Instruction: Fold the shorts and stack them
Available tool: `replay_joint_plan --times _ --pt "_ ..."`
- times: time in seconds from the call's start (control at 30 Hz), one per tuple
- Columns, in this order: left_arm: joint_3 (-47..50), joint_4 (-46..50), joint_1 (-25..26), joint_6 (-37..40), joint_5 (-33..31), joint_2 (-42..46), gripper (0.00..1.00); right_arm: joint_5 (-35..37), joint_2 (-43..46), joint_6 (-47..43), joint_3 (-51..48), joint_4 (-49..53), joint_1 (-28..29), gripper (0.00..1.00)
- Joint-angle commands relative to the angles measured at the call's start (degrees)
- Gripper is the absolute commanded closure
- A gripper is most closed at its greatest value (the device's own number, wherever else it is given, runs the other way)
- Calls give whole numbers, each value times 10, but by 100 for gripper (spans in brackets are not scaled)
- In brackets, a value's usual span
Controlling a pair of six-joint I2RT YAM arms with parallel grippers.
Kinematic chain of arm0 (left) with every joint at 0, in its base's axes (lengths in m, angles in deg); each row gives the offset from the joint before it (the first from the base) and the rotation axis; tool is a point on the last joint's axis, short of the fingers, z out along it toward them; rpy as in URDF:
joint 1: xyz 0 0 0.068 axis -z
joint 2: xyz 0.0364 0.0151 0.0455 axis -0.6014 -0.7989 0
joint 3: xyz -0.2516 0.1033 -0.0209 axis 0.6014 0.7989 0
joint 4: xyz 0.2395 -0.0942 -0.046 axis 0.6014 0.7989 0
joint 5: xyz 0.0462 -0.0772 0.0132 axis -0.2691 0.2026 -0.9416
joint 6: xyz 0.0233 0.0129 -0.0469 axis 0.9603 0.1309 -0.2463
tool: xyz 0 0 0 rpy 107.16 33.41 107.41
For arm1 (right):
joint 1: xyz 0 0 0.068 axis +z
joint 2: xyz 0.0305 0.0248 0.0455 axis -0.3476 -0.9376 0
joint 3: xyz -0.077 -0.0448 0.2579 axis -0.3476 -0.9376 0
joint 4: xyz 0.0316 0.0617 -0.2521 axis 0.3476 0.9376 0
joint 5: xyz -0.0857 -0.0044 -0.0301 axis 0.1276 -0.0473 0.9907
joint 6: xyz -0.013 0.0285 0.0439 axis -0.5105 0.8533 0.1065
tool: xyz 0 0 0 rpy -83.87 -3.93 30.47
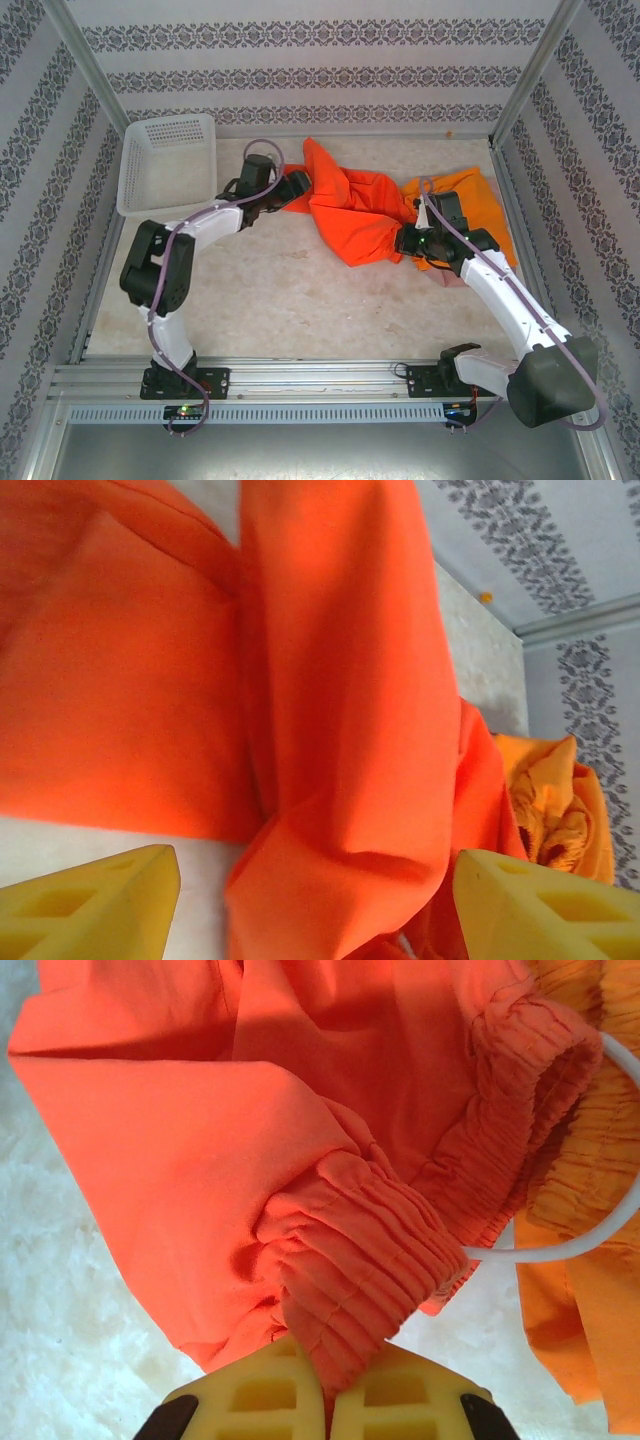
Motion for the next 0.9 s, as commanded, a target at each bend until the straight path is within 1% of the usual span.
replay_joint_plan --times 0.0,0.07,0.17,0.2,0.23,0.3,0.33,0.37,0.47,0.57,0.63,0.73,0.8,0.87 --pt "-46 10 21 -26 49 -46 29 -7 4 17 -4 -19 -7 100" --pt "-66 22 27 -31 61 -74 33 -10 6 21 -2 -20 -10 100" --pt "-92 42 33 -31 64 -107 42 -10 7 24 7 -26 -11 100" --pt "-98 43 35 -32 63 -114 49 -11 5 23 14 -30 -12 100" --pt "-106 44 35 -33 64 -120 62 -10 1 20 24 -32 -13 100" --pt "-127 46 33 -32 61 -125 82 -10 -13 14 50 -37 -14 100" --pt "-146 57 30 -27 58 -125 92 -11 -26 8 71 -38 -15 100" --pt "-168 71 24 -20 55 -125 99 -10 -38 3 94 -39 -16 100" --pt "-280 160 -1 23 38 -123 100 -15 -95 -23 192 -36 -23 100" --pt "-417 264 -30 76 5 -124 100 -27 -161 -42 325 -23 -44 100" --pt "-534 349 -44 120 -25 -134 100 -52 -201 -38 424 -25 -68 100" --pt "-726 471 -48 198 -78 -161 100 -75 -225 -31 523 -44 -90 100" --pt "-792 523 -48 233 -102 -166 99 -78 -219 -42 546 -66 -92 100" --pt "-784 548 -48 256 -112 -144 95 -81 -205 -54 541 -81 -92 100"
